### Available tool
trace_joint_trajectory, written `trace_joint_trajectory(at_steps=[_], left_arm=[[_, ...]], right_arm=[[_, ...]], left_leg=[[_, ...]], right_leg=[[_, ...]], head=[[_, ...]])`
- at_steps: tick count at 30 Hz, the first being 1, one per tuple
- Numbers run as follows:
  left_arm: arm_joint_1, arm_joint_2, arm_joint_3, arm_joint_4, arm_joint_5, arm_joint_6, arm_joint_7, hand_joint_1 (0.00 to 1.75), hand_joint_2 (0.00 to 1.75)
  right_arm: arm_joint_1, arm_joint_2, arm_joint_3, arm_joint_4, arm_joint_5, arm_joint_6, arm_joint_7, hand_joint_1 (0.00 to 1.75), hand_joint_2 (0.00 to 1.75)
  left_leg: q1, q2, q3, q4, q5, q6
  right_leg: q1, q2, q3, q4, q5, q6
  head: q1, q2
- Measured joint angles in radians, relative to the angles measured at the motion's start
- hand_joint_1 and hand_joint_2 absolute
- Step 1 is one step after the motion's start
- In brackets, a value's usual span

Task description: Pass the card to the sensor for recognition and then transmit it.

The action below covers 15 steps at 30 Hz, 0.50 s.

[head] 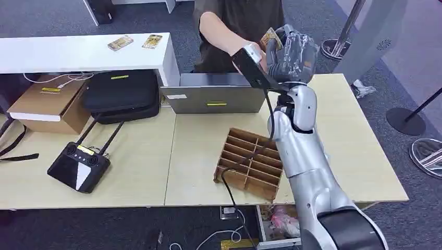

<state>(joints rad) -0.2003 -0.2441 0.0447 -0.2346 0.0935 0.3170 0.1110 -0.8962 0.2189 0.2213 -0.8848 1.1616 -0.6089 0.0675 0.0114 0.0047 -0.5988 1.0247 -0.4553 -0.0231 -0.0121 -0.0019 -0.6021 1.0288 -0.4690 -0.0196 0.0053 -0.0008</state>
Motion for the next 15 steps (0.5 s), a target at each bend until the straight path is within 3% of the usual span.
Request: trace_joint_trajectory(at_steps=[6, 15], left_arm=[[-0.002, -0.002, -0.027, 0.000, -0.014, 0.006, 0.003, 0.00, 0.00], [-0.002, -0.003, -0.036, 0.000, -0.022, 0.004, 0.006, 0.00, 0.00]], right_arm=[[-0.091, 0.006, -0.012, 0.204, 0.004, -0.029, -0.005, 1.75, 1.75], [-0.117, 0.006, -0.026, 0.289, -0.001, -0.028, -0.005, 1.75, 1.75]], left_leg=[[0.000, 0.000, 0.000, 0.000, -0.001, 0.000], [0.000, -0.005, -0.003, 0.000, -0.001, 0.000]], right_leg=[[0.000, 0.000, -0.001, 0.000, 0.000, 0.000], [0.000, -0.005, -0.001, 0.000, -0.001, 0.001]], head=[[0.000, 0.000], [0.000, 0.000]])
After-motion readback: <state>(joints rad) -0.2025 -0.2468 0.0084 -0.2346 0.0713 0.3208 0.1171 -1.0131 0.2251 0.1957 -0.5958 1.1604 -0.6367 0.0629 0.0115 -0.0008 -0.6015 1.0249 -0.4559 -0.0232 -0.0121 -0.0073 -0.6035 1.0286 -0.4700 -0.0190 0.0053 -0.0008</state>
